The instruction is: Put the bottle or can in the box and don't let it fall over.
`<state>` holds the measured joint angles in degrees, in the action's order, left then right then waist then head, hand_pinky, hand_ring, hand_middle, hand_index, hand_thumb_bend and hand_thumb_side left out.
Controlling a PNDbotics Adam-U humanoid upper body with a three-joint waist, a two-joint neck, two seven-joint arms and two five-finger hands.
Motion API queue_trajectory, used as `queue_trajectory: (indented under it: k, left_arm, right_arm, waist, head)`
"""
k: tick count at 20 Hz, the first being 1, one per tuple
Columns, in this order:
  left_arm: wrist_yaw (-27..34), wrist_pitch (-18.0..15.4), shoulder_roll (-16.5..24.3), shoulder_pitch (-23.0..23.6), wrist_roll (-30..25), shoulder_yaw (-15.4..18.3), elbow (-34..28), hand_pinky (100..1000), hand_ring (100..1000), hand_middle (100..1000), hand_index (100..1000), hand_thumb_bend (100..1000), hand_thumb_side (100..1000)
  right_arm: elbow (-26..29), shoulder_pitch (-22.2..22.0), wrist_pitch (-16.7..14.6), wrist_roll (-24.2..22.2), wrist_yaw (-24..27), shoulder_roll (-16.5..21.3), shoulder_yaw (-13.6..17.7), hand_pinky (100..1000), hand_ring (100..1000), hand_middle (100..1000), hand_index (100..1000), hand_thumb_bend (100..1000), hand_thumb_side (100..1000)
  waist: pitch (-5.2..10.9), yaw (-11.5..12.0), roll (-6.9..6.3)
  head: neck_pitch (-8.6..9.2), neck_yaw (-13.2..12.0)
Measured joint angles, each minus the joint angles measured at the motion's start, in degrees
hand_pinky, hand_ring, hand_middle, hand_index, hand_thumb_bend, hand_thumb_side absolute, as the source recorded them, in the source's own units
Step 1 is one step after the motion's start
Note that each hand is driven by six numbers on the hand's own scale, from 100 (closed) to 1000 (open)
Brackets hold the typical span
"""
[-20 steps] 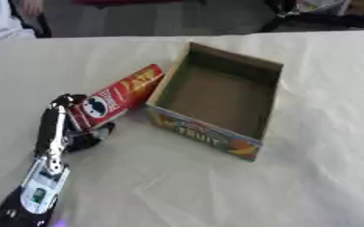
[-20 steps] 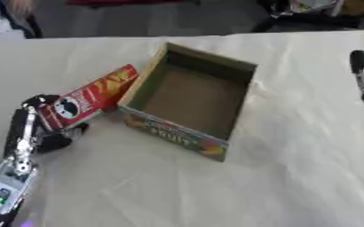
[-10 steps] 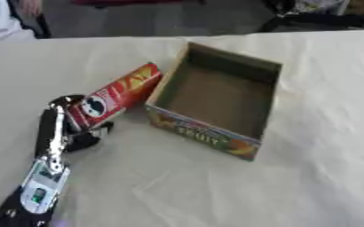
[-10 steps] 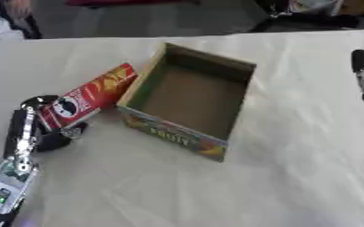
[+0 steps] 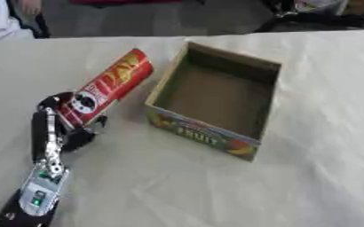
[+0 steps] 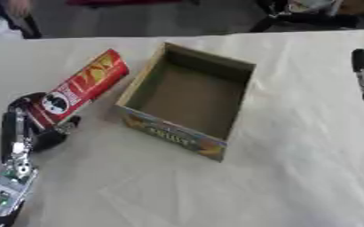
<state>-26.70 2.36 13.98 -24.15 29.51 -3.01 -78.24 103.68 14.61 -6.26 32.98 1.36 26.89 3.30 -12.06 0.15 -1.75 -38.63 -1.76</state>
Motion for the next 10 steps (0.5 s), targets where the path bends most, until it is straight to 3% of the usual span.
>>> queue_trajectory:
  k: [7,8,9,10]
  left_arm:
    - [-0.64,0.23,0.05,-0.13,0.79,0.02,-6.28,210,726,457,326,221,100]
    - [-0.81,0.36,0.05,-0.20,0.65,0.02,-7.30,211,720,456,327,253,169]
    - [-1.01,0.57,0.07,-0.38,0.39,0.01,-8.38,211,718,455,327,226,100]
    - [-1.22,0.86,0.09,-0.68,-0.01,-0.01,-9.55,212,714,455,329,229,100]
  right_arm:
    - [0.02,0.01,-0.02,0.08,0.05,0.00,0.01,790,809,692,810,599,333]
    - [0.03,0.01,-0.03,0.10,0.11,0.00,0.01,790,809,692,810,599,332]
    - [0.04,0.01,-0.06,0.14,0.14,0.00,0.01,790,809,692,810,599,332]
    - [0.06,0.02,-0.09,0.17,0.16,0.00,0.02,790,809,692,810,599,332]
  waist:
    - [0.00,0.19,-0.05]
    - [0.00,0.21,-0.05]
    - [0.00,0.24,-0.06]
    - [0.00,0.24,-0.06]
  head:
    - [-0.01,0.43]
    - [-0.01,0.47]
    - [-0.02,0.59]
    - [-0.04,0.71]
